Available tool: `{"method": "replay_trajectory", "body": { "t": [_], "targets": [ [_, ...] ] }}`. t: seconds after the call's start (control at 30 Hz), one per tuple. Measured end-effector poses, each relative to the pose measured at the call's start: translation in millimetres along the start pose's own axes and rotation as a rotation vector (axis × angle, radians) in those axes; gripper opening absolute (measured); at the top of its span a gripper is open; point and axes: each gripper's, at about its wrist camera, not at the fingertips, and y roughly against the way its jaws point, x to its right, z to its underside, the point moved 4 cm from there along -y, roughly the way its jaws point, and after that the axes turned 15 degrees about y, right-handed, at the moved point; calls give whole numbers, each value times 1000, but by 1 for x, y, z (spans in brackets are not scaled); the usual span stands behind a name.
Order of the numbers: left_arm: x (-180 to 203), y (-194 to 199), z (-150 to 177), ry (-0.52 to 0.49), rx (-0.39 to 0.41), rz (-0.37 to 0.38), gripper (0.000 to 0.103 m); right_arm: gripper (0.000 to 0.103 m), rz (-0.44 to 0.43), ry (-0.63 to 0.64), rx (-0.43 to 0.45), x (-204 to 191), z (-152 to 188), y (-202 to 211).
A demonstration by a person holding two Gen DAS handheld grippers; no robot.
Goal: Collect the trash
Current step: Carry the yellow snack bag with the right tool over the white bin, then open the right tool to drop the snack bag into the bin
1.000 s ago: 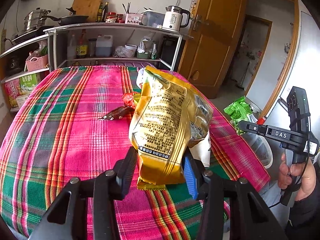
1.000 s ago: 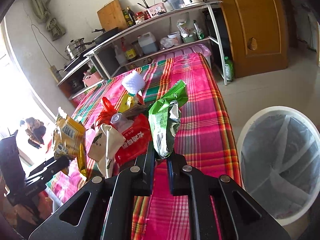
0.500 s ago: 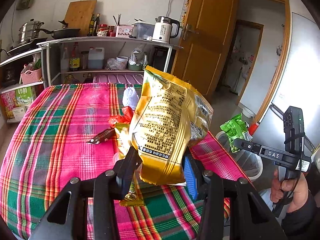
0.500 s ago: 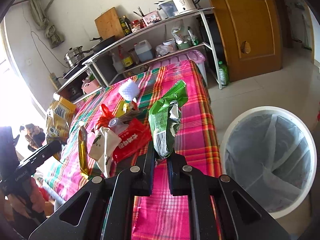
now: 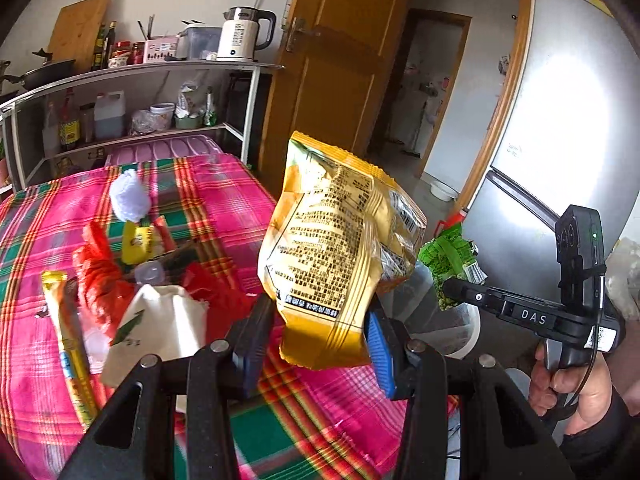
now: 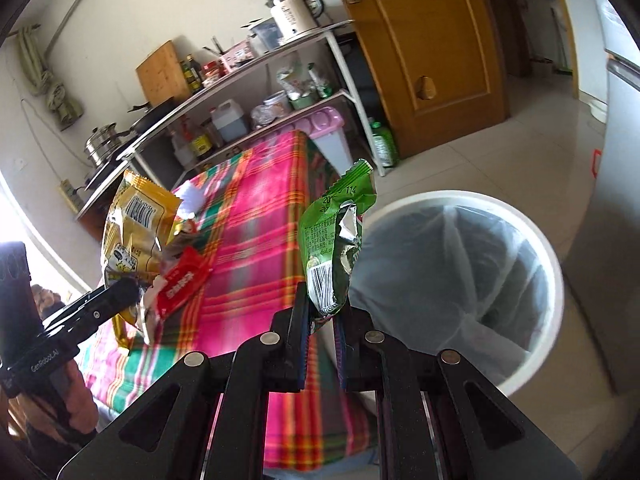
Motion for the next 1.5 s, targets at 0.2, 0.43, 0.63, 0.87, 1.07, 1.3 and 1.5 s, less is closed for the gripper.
{"method": "replay_trajectory", "body": {
  "t": [0.2, 0.43, 0.63, 0.87, 1.07, 1.3, 1.5],
  "targets": [
    [40, -41, 4, -46, -65, 50, 47, 11, 43, -60, -19, 33, 11, 3],
    [74, -80, 11, -83, -131, 84, 48, 13, 70, -105, -62, 58, 23, -2],
    [89, -109, 21, -95, -187, 94, 57, 17, 104, -118, -92, 70, 32, -6],
    [89, -124, 27, -86, -228, 94, 65, 26, 113, -144, -85, 80, 36, -4],
    [82, -121, 26, -60, -220, 93, 66, 26, 117, -126, -38, 76, 34, 5],
    [72, -99, 20, -27, -165, 95, 66, 26, 105, -86, 10, 61, 25, 18],
    [63, -68, 16, -17, -83, 79, 67, 26, 97, -38, 52, 41, 18, 31]
  ]
}}
